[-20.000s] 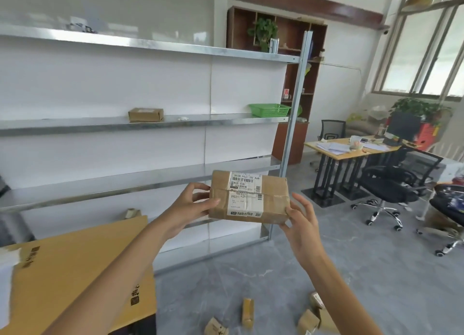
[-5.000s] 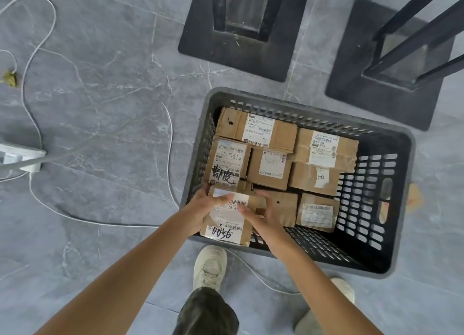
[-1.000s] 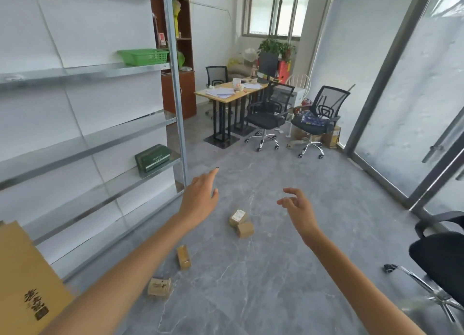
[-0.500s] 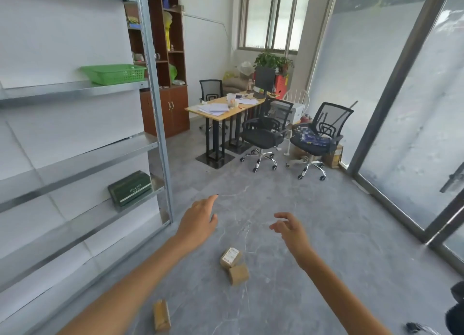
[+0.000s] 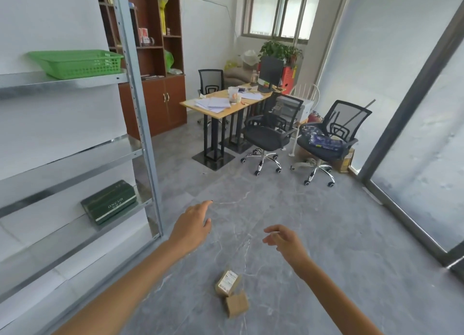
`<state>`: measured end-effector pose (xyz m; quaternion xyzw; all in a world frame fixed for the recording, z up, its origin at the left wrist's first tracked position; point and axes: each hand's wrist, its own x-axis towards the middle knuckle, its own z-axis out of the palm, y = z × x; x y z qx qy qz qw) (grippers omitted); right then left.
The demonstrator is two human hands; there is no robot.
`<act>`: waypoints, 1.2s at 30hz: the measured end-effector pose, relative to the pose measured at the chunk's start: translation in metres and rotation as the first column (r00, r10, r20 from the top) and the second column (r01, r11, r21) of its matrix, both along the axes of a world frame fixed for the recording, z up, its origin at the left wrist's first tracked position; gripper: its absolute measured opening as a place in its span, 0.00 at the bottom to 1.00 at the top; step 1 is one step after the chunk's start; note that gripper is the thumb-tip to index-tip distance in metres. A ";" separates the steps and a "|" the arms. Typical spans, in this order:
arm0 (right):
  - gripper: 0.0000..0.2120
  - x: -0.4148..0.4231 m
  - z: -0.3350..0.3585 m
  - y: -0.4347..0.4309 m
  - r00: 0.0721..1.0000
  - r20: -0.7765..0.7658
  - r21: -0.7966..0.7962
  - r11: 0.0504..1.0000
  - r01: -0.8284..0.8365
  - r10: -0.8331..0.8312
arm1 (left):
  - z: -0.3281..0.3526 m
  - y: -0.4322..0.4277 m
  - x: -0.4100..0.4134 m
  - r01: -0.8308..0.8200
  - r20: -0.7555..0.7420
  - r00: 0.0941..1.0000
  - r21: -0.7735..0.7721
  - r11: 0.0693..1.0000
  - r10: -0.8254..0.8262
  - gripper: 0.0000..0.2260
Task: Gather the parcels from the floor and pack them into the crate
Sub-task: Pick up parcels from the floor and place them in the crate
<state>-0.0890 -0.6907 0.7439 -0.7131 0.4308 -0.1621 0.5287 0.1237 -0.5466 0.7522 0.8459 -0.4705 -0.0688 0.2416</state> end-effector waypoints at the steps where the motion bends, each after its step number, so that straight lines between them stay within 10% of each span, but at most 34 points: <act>1: 0.11 0.014 -0.005 -0.013 1.000 -0.010 0.006 1.000 0.006 -0.006 | -0.005 -0.013 0.016 0.003 -0.007 1.000 0.005 1.000 -0.003 0.22; 20: 0.12 0.143 -0.138 -0.162 0.966 -0.255 0.235 0.965 0.113 -0.051 | -0.128 -0.180 0.177 0.059 -0.262 0.965 0.235 0.970 0.004 0.19; 36: 0.09 0.204 -0.744 -0.218 0.862 -0.479 0.609 0.644 0.463 -0.167 | -0.763 -0.267 0.156 0.085 -0.577 0.778 0.489 0.868 0.249 0.24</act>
